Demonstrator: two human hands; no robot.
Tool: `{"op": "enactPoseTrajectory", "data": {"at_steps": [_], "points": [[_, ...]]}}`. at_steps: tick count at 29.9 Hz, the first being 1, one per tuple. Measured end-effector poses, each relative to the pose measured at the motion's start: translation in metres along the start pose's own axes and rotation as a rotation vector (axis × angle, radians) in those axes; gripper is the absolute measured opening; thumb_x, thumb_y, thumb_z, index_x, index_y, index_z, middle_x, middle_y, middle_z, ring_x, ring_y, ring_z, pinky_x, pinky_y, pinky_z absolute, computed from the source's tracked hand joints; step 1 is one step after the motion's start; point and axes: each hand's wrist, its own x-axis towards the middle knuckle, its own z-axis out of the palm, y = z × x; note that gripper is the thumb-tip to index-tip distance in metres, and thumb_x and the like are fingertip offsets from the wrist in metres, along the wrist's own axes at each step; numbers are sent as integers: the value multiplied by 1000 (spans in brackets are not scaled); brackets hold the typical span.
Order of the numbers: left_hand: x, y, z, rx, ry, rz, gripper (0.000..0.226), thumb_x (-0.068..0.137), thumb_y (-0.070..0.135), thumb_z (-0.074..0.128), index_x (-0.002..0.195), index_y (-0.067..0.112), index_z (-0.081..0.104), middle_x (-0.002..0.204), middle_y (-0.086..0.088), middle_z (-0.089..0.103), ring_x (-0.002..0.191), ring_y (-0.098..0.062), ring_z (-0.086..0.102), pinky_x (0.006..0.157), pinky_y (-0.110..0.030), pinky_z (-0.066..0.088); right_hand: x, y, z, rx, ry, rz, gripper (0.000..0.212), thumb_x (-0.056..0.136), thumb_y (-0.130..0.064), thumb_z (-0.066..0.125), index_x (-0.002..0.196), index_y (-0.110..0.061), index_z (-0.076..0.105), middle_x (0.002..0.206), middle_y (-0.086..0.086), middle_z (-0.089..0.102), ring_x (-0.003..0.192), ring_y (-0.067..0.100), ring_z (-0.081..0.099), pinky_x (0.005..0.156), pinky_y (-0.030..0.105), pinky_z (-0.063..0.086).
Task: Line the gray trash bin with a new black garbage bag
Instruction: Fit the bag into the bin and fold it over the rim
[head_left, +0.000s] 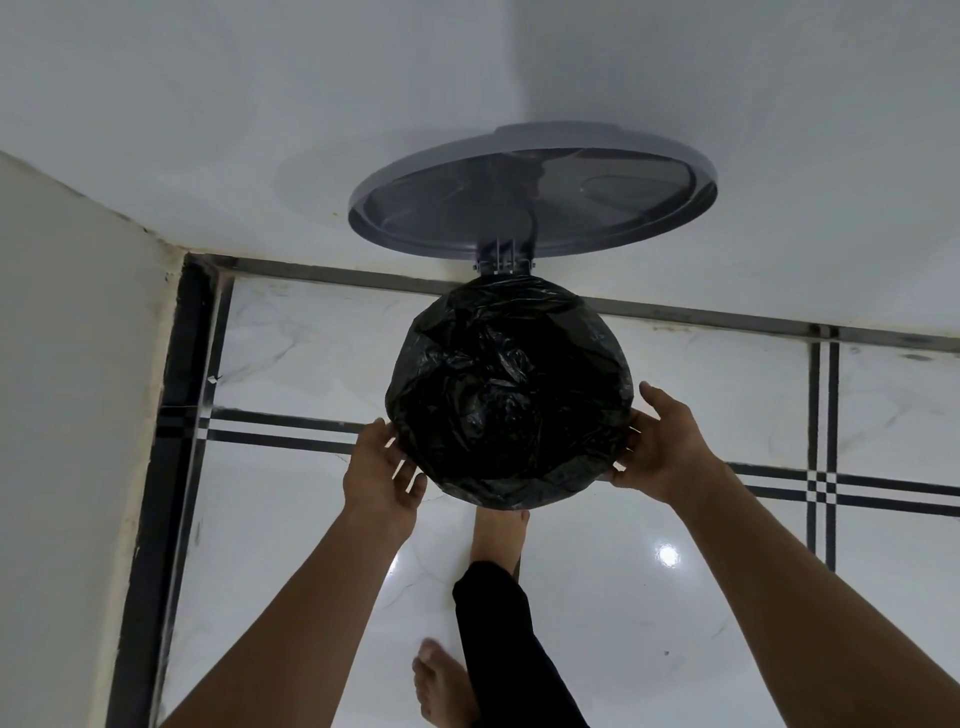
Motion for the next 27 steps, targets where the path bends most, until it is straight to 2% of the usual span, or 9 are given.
{"op": "enactPoseTrajectory", "data": {"at_steps": [4,9,11,13,16,18,20,23,27], "points": [[1,2,5,-41,-18,35,16,93,33,68,89,19,74,84,2,75,89,-18,68,85,-38,58,-1,1,3,63,32,76,49,89,-53,58,112,-11,69,106,8,68,99,30,63,80,48,51],[-3,4,7,-60,-40,-124,21,92,44,62,83,28,74,116,-1,68,113,-25,63,90,-47,53,-16,-1,13,-58,110,106,46,91,-57,53,105,-15,67,106,5,64,95,24,59,86,45,43],[-2,4,8,-71,-51,-111,20,93,40,60,84,27,72,114,0,69,109,-25,64,84,-45,55,-24,4,23,-282,351,-199,34,91,-49,55,101,-17,62,106,2,62,90,20,58,82,39,42],[-2,4,10,-68,-54,-81,21,94,39,59,87,25,73,112,-1,71,107,-26,66,83,-43,56,-31,16,38,-504,596,-791,21,89,-40,54,98,-24,63,103,-3,62,89,15,61,78,33,45],[-2,4,12,-54,-54,-65,21,92,39,60,82,26,72,109,-1,71,106,-26,66,86,-41,57,-27,40,74,-979,333,-1325,21,87,-26,57,99,-23,73,96,-1,69,91,15,63,87,26,50],[-2,2,13,-59,-49,-56,21,89,36,61,73,26,71,103,-1,71,102,-26,66,87,-40,57,-1,47,101,-1418,203,-1198,34,90,-24,55,119,-14,71,115,13,69,106,30,62,97,34,49],[0,-1,14,-63,-58,-44,26,85,30,64,60,25,69,93,-1,70,93,-24,66,83,-37,58,28,48,123,-1784,171,-847,46,95,-29,49,137,-10,57,136,16,59,127,37,51,104,41,44],[2,-4,15,-74,-66,-25,32,84,23,63,52,24,65,88,-2,67,84,-24,63,75,-35,58,60,43,140,-1889,98,-518,46,98,-23,47,140,-6,55,142,20,58,132,38,52,110,41,43],[2,-5,15,-65,-94,10,39,87,20,59,49,26,62,89,-3,64,83,-24,61,71,-35,57,80,41,142,-1816,50,-467,45,101,-16,46,145,-5,50,148,22,53,136,38,50,113,39,41]]}}
